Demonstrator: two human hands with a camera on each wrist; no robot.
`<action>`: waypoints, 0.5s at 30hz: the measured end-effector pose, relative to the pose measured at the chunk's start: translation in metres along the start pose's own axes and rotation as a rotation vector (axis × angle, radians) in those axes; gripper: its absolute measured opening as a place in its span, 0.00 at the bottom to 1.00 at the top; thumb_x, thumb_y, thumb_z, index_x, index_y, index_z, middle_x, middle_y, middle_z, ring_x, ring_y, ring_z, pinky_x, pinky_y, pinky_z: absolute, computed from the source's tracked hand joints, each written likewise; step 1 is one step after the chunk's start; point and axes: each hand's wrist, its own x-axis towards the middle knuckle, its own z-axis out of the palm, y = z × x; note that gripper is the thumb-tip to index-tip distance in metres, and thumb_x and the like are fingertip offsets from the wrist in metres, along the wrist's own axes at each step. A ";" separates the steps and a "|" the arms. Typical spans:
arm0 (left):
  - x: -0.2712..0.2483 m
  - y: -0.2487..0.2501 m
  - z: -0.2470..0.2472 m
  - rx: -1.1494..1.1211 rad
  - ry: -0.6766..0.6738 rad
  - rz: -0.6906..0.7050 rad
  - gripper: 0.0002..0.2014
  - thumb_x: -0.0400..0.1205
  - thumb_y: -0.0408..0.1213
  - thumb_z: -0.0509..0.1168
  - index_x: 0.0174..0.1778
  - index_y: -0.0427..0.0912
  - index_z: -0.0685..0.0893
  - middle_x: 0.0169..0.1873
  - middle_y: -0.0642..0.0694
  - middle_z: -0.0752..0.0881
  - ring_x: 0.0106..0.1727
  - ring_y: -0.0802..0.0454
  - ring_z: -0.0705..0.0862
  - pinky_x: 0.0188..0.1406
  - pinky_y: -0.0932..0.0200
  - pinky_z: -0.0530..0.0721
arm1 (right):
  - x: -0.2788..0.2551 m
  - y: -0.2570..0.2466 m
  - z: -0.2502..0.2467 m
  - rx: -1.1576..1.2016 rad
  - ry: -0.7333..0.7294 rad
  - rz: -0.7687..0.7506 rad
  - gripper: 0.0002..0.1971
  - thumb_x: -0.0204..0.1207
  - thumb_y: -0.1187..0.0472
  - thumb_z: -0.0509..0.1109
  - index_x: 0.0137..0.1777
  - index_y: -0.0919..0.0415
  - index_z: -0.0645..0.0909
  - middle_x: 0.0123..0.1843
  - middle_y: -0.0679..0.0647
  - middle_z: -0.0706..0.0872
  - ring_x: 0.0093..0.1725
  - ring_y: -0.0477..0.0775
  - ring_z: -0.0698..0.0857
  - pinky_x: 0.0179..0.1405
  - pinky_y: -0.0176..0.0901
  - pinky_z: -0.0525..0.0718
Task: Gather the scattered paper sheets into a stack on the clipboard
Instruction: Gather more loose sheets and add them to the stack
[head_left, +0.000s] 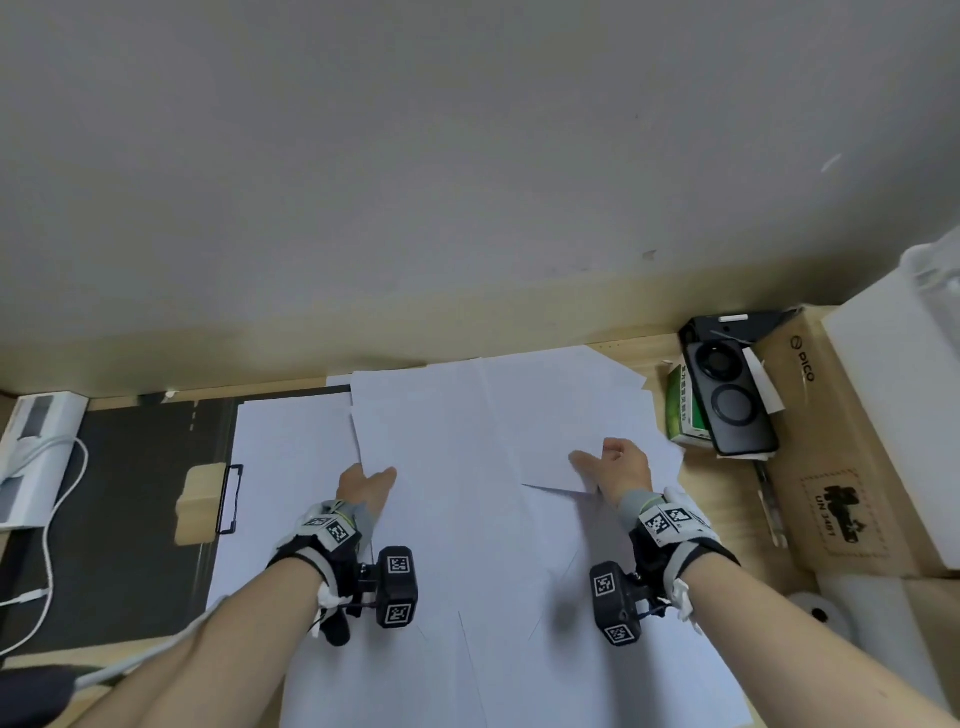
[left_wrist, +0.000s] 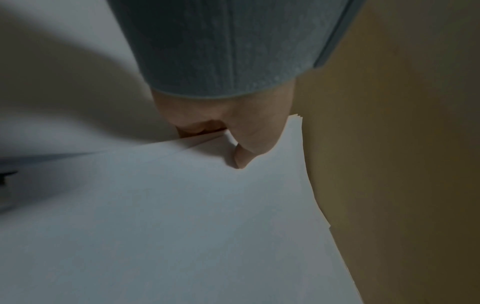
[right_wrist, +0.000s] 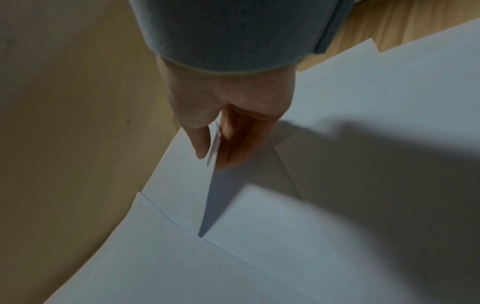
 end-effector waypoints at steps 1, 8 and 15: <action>0.001 -0.002 0.000 0.008 -0.002 -0.004 0.26 0.81 0.37 0.65 0.74 0.30 0.69 0.62 0.37 0.80 0.59 0.39 0.82 0.62 0.49 0.78 | -0.001 -0.001 0.002 0.042 -0.051 -0.002 0.14 0.69 0.60 0.79 0.42 0.53 0.73 0.34 0.50 0.75 0.37 0.54 0.78 0.42 0.48 0.84; -0.004 -0.010 -0.011 0.173 0.104 0.045 0.05 0.80 0.26 0.61 0.39 0.37 0.77 0.44 0.40 0.80 0.46 0.45 0.79 0.44 0.57 0.76 | -0.009 0.001 -0.009 0.101 0.117 -0.045 0.11 0.74 0.61 0.70 0.32 0.63 0.76 0.27 0.58 0.81 0.28 0.58 0.83 0.40 0.57 0.88; 0.012 -0.028 -0.026 0.228 0.168 0.108 0.11 0.74 0.24 0.60 0.33 0.45 0.71 0.37 0.44 0.76 0.39 0.50 0.73 0.41 0.60 0.70 | -0.029 0.015 -0.030 0.386 0.323 -0.088 0.06 0.76 0.64 0.68 0.45 0.67 0.83 0.37 0.58 0.85 0.34 0.59 0.84 0.33 0.46 0.87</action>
